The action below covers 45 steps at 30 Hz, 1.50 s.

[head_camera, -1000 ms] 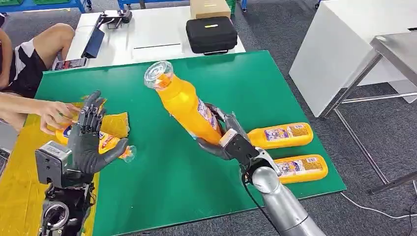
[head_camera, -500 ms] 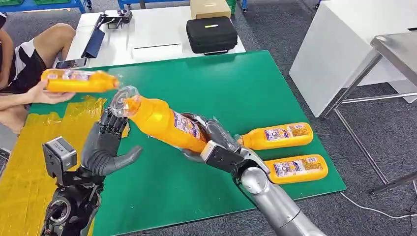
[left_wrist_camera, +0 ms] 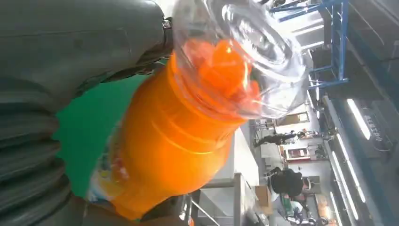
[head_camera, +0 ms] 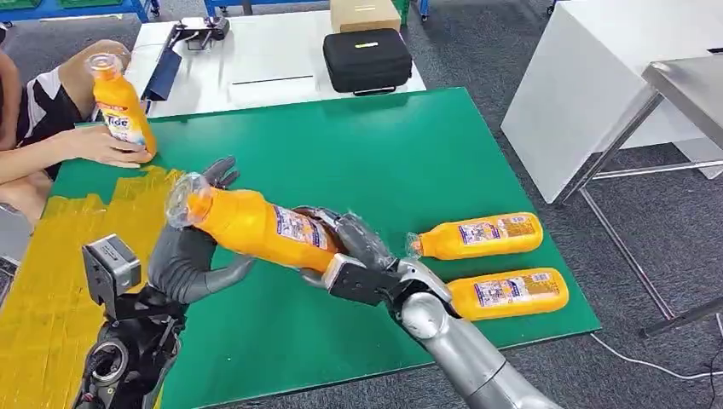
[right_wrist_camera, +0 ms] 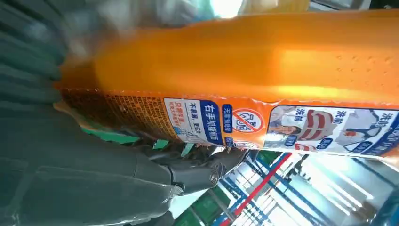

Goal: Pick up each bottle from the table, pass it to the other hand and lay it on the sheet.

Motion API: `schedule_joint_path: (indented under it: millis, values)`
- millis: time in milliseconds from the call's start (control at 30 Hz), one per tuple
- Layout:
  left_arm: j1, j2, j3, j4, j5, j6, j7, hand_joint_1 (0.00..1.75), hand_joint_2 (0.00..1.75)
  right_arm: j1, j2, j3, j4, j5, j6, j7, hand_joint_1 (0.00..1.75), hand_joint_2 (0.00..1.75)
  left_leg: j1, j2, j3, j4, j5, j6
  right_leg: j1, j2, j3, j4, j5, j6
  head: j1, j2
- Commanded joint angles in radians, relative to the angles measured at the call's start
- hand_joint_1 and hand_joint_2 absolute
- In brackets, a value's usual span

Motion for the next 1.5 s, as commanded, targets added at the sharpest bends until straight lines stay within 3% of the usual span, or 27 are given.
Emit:
schedule_joint_path:
  millis: [33, 667, 900, 967, 1500]
  values:
    - [-0.034, 0.019, -0.064, 0.015, 0.025, -0.018, 0.015, 0.0, 1.75, -0.088, 0.033, 0.07, 0.118, 0.026, -0.017, 0.015, 1.75, 1.75, 0.001, 0.003, 0.005, 0.0, -0.002, -0.002, 0.001, 0.007, 0.005, -0.001, -0.001, -0.003, 0.0, 0.0]
    - [-0.079, 0.016, -0.109, 0.075, 0.092, -0.042, 0.045, 0.0, 1.75, -0.141, 0.053, 0.155, 0.109, 0.099, -0.071, 0.016, 1.75, 1.75, 0.0, 0.001, 0.001, 0.0, 0.0, -0.001, 0.0, 0.003, 0.001, 0.0, 0.0, -0.001, 0.0, 0.0]
    - [-0.08, 0.019, -0.109, 0.076, 0.104, -0.04, 0.049, 0.0, 1.75, -0.153, 0.049, 0.169, 0.12, 0.102, -0.072, 0.016, 1.75, 1.75, 0.002, 0.002, 0.008, -0.001, -0.003, -0.003, 0.001, 0.008, 0.008, -0.002, -0.003, -0.004, 0.0, 0.0]
    - [-0.083, 0.018, -0.108, 0.082, 0.111, -0.038, 0.052, 0.0, 1.75, -0.162, 0.048, 0.173, 0.126, 0.104, -0.071, 0.017, 1.75, 1.75, 0.0, 0.001, 0.002, 0.0, -0.001, -0.001, 0.0, 0.003, 0.002, 0.0, -0.001, -0.002, 0.0, 0.0]
    - [-0.087, 0.019, -0.114, 0.128, 0.085, 0.02, 0.068, 0.0, 1.75, -0.152, 0.051, 0.182, 0.129, 0.113, -0.104, 0.007, 1.75, 1.75, 0.001, 0.001, 0.002, 0.0, -0.001, -0.001, 0.0, 0.003, 0.002, -0.001, -0.001, -0.002, 0.0, 0.0]
